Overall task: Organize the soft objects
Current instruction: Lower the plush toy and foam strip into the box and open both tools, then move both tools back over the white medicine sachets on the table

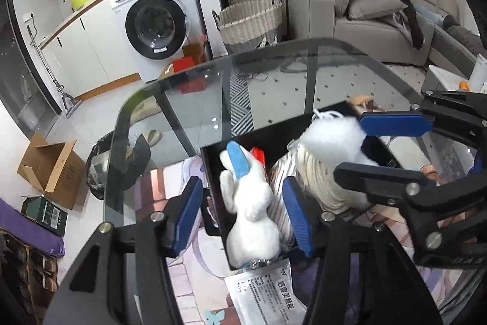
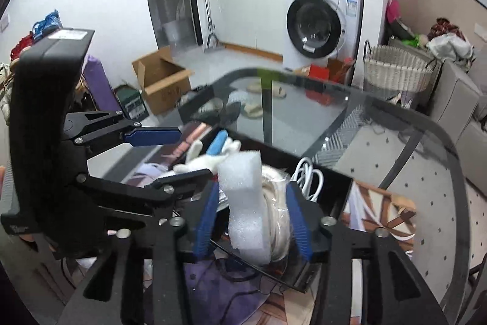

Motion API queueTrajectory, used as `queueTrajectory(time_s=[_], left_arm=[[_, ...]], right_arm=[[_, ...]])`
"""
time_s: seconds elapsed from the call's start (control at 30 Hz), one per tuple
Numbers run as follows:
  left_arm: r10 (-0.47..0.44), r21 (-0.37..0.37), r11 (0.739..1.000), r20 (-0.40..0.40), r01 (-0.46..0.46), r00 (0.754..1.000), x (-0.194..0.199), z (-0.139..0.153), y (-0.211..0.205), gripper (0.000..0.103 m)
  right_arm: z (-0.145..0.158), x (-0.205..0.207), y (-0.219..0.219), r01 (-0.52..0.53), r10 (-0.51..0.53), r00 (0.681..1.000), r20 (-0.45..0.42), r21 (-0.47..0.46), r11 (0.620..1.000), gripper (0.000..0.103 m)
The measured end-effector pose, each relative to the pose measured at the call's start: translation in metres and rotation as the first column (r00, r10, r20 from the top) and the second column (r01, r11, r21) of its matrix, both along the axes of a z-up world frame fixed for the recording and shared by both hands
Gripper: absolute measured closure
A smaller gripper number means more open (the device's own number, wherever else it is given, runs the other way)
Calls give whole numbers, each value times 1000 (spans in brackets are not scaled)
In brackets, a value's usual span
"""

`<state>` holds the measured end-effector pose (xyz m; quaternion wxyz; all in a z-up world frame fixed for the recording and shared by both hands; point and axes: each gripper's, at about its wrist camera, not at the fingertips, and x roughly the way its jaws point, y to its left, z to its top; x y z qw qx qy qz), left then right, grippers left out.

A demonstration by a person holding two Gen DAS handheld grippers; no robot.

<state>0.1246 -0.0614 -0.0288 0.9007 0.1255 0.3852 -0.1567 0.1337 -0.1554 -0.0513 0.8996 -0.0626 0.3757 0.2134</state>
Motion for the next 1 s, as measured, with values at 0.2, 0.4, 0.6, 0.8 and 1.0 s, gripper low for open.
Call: queueTrajectory(time_s=[0.2,0.4,0.6,0.8,1.0], left_arm=[[18,-53,998,0,-18,1000,-12,21,22,48],[-83,-26,996,-68,81,994,-60,27,29,46],[-92,145,982,-189,120,978,-102,-16,19,46],[-149,225,951,-267,212,952,-133,-47,-10,46],[-170,288,924,-281,251,945,-135,-67,-25,46]], right_arm=[[20,-15,-18,29,-30,999,17,58,998,55],[27,-57,-21,-17,17,998,-56,4,1000,52],[-16,-108,-10,-106,89,964,-252,-54,993,52],[-53,-148,12,-202,121,925,-360,-197,959,52],[-72,-165,9,-262,132,901,-413,-276,925,52]])
